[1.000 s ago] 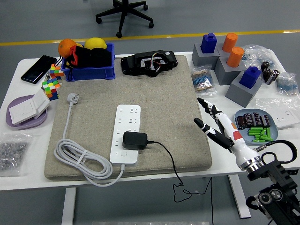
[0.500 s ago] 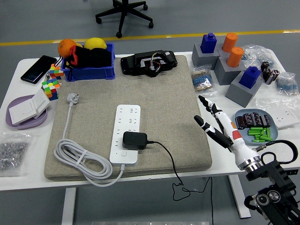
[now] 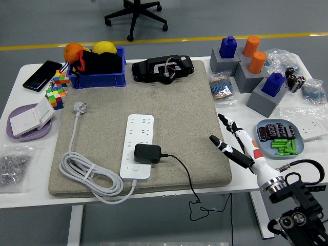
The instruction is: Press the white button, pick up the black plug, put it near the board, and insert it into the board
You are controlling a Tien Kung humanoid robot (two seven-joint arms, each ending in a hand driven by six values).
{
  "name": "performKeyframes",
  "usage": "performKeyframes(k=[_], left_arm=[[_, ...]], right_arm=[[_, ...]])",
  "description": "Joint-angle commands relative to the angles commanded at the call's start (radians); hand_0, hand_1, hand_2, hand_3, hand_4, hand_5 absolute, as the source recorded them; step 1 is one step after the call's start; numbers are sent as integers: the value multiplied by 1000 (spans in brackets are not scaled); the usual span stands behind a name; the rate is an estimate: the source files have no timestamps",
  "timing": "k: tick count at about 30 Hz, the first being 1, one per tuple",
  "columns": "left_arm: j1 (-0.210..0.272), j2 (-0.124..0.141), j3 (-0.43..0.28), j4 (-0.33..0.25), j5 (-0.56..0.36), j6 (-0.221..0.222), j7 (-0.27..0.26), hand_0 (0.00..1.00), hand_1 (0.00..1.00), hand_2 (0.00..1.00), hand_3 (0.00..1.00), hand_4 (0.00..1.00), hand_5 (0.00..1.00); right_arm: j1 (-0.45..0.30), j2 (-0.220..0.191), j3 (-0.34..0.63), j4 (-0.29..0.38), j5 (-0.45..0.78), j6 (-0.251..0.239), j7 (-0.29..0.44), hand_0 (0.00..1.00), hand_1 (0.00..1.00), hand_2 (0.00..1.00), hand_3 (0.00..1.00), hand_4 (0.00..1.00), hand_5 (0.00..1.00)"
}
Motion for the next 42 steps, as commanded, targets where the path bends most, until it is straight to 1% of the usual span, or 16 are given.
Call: performKeyframes(k=[4,9,13,16,19,20,21,25,26,27,38,39,42], left_arm=[[25,-4,-38,0,35,-5,6,649,640,634,680,527,100],[68,-16,-83,0,92,-9,16,649,639,635,680,530,100],[100,-21,-100,0,91,-6,13,649,639,635,680,530,100],[116,-25,-130,0,117,-6,15,649,641,635,680,531,99],[125,-22,-153,0,142,-5,16,649,641,635,680,531,99],[126,-20,-154,0,141,-4,14,649,641,635,680,531,99],[126,-17,-153,0,139,-3,13,649,642,635,680,531,99],[123,-16,-164,0,142,1,12,649,642,635,680,531,99],[123,-16,-159,0,142,0,13,649,642,635,680,531,99],[123,-18,-159,0,144,-1,14,649,641,636,681,532,102],[106,-23,-128,0,107,5,12,649,640,636,680,532,101],[104,-24,-125,0,102,5,11,649,640,636,680,533,101],[99,-28,-120,0,94,7,11,649,640,636,680,533,101]], right_arm=[[-4,13,-6,-4,0,0,0,998,998,971,998,998,882],[-16,3,-12,3,-5,25,-35,998,998,972,998,998,875],[-49,18,0,5,-17,22,-43,998,998,972,998,998,875],[-63,26,9,4,-19,24,-44,998,995,960,987,998,864],[-70,28,19,8,-21,24,-47,998,995,960,987,998,864],[-71,31,24,10,-24,24,-48,998,995,960,987,998,864],[-71,34,29,12,-26,23,-49,998,996,954,961,998,849],[-65,49,43,16,-37,22,-54,998,996,954,961,998,849],[-63,49,43,19,-37,21,-54,998,996,954,961,998,849],[-62,47,43,21,-36,21,-55,998,983,944,954,993,826],[-67,35,55,33,-25,17,-42,998,976,938,945,987,809],[-67,35,57,34,-25,16,-40,998,966,926,924,974,774],[-64,35,70,36,-28,15,-38,998,966,926,924,974,774]])
